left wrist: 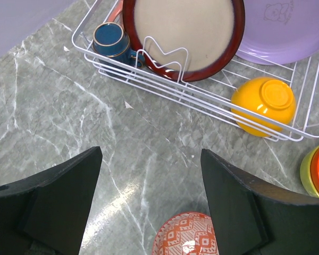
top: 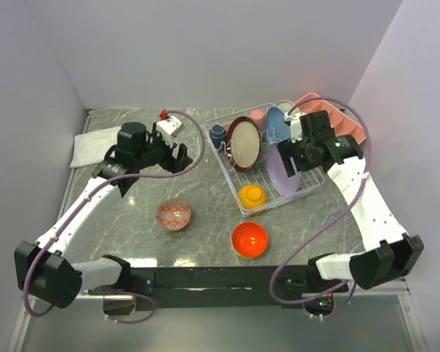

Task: Load the mixed dishes into the dish rack
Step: Pick up the plate from the dish rack, then insert the plate into the dish rack.

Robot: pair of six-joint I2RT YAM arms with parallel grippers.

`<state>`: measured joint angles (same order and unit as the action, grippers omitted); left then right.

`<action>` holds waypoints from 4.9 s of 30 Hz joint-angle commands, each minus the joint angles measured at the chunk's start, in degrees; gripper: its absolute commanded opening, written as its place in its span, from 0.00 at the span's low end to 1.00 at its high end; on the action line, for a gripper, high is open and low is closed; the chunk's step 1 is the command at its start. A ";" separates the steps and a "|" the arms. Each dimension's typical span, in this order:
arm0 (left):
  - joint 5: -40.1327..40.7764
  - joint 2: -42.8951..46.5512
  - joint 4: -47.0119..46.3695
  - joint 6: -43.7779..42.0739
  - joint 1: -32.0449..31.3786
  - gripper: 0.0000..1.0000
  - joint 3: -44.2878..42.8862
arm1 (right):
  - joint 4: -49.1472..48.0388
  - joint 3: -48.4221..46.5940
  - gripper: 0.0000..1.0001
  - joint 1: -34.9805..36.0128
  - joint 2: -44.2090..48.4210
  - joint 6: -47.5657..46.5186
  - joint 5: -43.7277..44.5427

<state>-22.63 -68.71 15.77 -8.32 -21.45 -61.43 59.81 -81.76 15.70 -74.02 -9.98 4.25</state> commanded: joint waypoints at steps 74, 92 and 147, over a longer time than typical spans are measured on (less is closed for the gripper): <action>-2.59 -0.02 -2.24 2.60 3.26 0.84 -0.62 | -10.69 -16.24 0.00 14.27 -31.53 7.25 33.73; -4.17 -3.80 -0.83 4.01 3.44 0.84 -4.05 | -8.66 -23.72 0.00 15.23 -39.97 10.77 27.13; -3.29 -3.98 -2.85 3.66 1.41 0.85 -2.73 | -26.69 -14.65 0.00 17.26 -36.01 -6.03 54.38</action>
<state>-25.69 -74.19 14.44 -4.80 -19.86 -64.82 28.91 -92.86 33.50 -107.35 -21.26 63.42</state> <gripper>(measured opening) 0.845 0.184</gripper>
